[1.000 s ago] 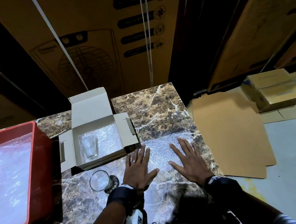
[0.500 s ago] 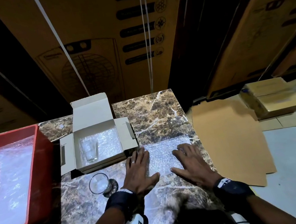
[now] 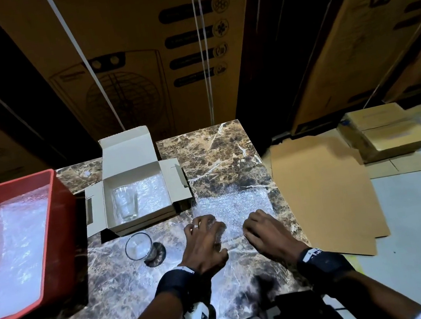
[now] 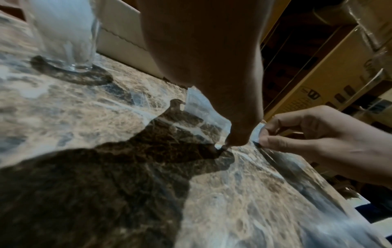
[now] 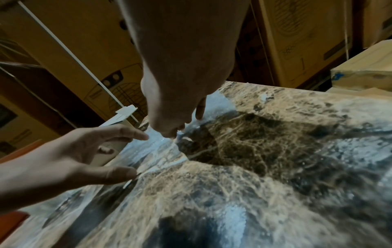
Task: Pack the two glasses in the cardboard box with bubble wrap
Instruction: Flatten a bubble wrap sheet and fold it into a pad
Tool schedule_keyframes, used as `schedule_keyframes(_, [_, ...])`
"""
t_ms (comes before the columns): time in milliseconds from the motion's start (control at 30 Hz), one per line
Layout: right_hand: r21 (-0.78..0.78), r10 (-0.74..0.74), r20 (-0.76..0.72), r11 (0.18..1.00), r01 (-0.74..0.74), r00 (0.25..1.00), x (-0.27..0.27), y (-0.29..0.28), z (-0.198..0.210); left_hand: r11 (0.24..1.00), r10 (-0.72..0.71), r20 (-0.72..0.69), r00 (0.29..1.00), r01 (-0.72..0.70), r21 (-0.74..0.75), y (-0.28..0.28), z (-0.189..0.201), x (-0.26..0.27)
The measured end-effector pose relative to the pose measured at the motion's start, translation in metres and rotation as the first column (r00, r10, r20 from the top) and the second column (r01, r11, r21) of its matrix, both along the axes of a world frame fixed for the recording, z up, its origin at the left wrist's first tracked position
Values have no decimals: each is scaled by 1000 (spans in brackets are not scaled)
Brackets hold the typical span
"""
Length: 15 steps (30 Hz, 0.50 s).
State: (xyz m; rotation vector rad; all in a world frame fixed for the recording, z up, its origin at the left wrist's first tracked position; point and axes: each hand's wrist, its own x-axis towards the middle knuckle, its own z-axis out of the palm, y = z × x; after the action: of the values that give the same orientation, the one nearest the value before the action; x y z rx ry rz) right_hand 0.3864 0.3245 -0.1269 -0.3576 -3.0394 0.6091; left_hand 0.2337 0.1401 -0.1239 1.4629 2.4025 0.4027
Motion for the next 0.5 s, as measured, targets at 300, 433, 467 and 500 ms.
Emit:
schedule_keyframes(300, [-179, -2, 63, 984, 14, 998, 42, -27, 19, 999, -39, 104, 994, 36, 30, -27, 5, 11])
schedule_keyframes(433, [-249, 0, 95, 968, 24, 995, 65, -26, 19, 994, 21, 201, 979, -41, 97, -39, 10, 17])
schedule_keyframes(467, [-258, 4, 122, 966, 28, 993, 70, -24, 17, 994, 36, 221, 975, -59, 97, -41, 10, 18])
schedule_keyframes(500, [-256, 3, 141, 966, 34, 990, 75, -21, 15, 993, 50, 239, 970, -73, 88, -42, 12, 18])
